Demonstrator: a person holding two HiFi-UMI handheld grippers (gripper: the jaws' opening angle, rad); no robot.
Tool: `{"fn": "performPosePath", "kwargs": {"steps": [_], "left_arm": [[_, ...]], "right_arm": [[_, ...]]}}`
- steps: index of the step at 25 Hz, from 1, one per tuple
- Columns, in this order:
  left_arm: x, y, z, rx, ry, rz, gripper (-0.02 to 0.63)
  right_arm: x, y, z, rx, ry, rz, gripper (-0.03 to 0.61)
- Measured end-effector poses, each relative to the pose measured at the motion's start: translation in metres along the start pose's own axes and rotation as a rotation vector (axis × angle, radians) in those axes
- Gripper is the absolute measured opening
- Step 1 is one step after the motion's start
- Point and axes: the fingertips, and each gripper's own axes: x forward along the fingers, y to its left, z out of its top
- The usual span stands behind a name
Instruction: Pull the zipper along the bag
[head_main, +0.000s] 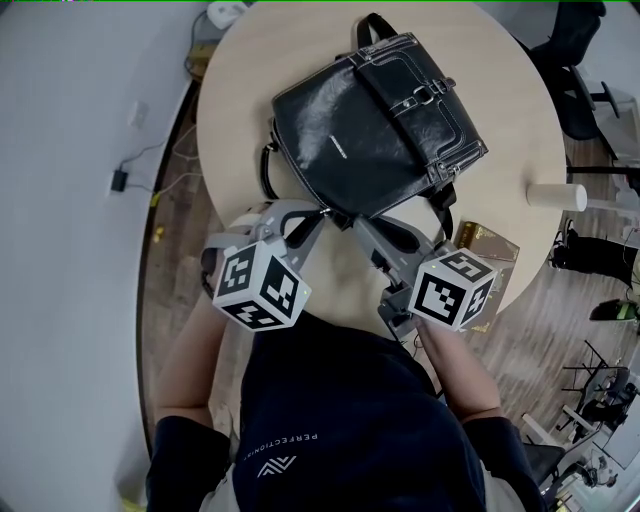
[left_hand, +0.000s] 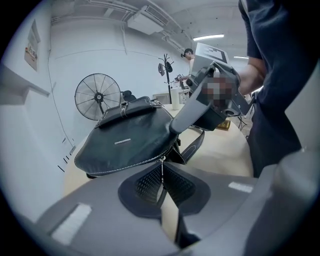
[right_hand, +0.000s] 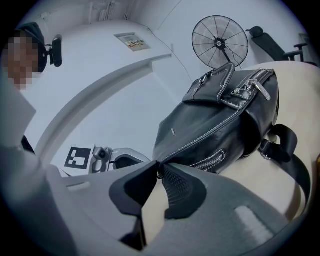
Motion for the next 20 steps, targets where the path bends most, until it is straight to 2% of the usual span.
{"fn": "performPosePath", "kwargs": {"steps": [7, 14, 20], "left_arm": [[-0.008, 0.005, 0.001, -0.036, -0.022, -0.014, 0.028], [-0.014, 0.014, 0.001, -0.193, -0.077, -0.021, 0.028], [-0.017, 0.02, -0.002, -0.234, -0.103, -0.045, 0.03]], "right_arm": [[-0.001, 0.0, 0.0, -0.001, -0.007, -0.003, 0.038], [-0.002, 0.002, 0.004, -0.014, -0.014, -0.003, 0.035], [-0.003, 0.002, 0.005, -0.006, -0.027, -0.003, 0.034]]}}
